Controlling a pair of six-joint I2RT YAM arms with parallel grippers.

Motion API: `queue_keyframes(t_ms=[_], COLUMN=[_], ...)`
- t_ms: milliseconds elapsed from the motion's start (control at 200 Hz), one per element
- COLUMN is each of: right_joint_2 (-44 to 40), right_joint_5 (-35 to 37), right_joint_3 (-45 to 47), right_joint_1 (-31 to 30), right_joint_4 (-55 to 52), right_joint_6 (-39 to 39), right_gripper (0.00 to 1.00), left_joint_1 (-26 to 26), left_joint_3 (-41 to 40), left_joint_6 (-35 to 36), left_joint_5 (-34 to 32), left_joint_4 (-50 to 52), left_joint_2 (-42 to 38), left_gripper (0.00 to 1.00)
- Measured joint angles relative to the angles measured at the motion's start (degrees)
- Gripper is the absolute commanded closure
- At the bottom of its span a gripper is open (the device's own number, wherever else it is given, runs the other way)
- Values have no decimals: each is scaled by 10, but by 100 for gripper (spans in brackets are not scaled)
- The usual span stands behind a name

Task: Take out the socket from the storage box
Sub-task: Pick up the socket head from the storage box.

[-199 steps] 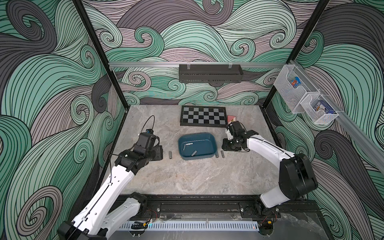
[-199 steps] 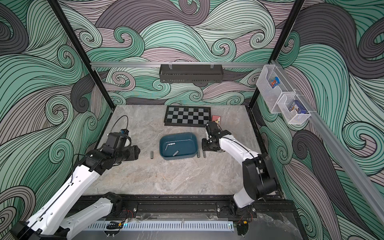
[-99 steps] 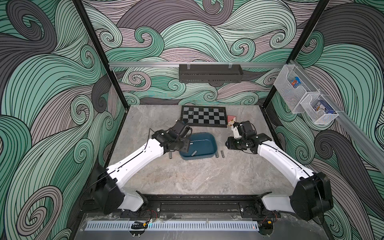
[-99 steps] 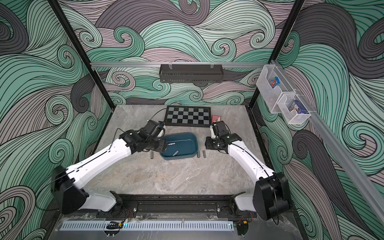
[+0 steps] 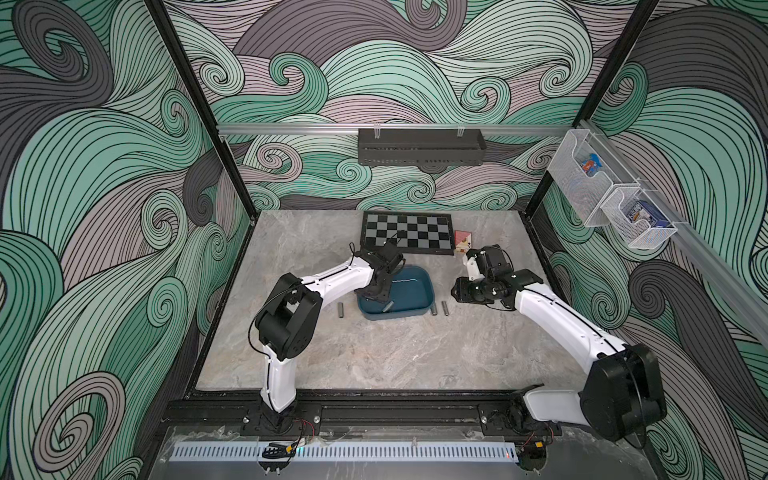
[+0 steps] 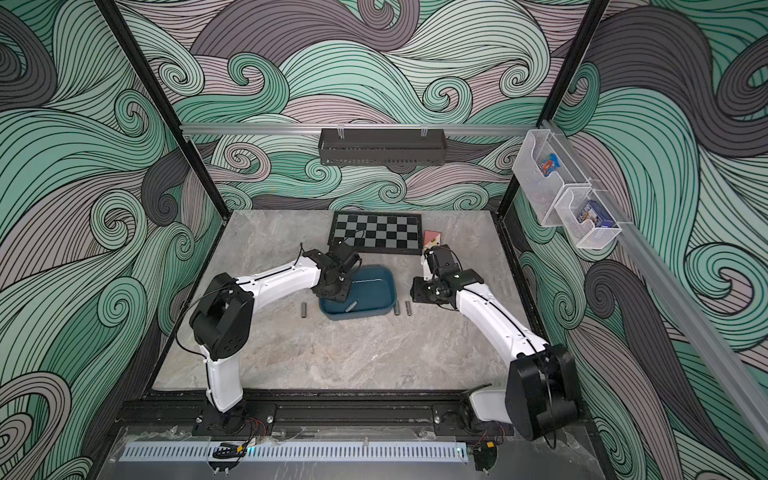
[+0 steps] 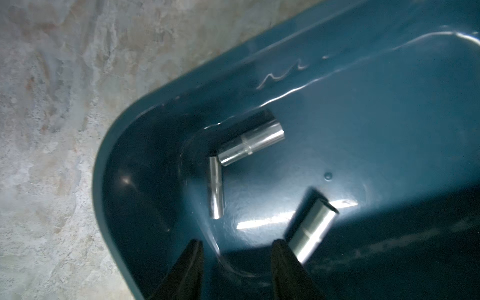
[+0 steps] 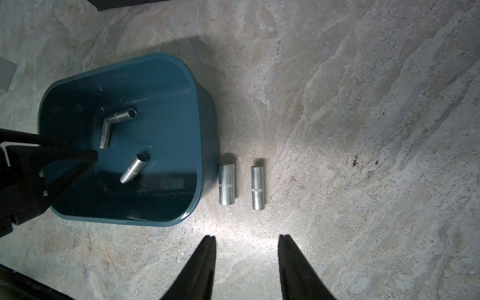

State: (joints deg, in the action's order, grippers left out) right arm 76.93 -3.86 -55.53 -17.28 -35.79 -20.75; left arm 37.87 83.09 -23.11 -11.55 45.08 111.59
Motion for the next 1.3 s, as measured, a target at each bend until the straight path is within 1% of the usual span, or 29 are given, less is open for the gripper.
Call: queue_keyframes(t_ms=[165, 300, 615, 1001, 1196, 1301], right_joint_2=[0, 4, 14, 19, 19, 19], right_joint_5=[-8, -12, -19, -25, -27, -28], right_joint_3=[0, 3, 10, 10, 10, 10], right_joint_1=[0, 3, 6, 6, 7, 7], right_joint_4=[2, 7, 9, 9, 9, 9], right_joint_6=[0, 0, 0, 0, 0, 0], right_gripper=[56, 57, 57, 57, 57, 57], left_joint_1=[-13, -21, -29, -34, -34, -34], left_joint_3=[2, 19, 30, 30, 30, 30], left_joint_6=[-7, -11, -20, -29, -31, -31], left_joint_5=[0, 0, 1, 9, 15, 17], left_joint_4=[-10, -14, -21, -40, -43, -43], left_joint_2=[14, 37, 76, 80, 80, 80], left_gripper=[55, 56, 58, 75, 79, 85])
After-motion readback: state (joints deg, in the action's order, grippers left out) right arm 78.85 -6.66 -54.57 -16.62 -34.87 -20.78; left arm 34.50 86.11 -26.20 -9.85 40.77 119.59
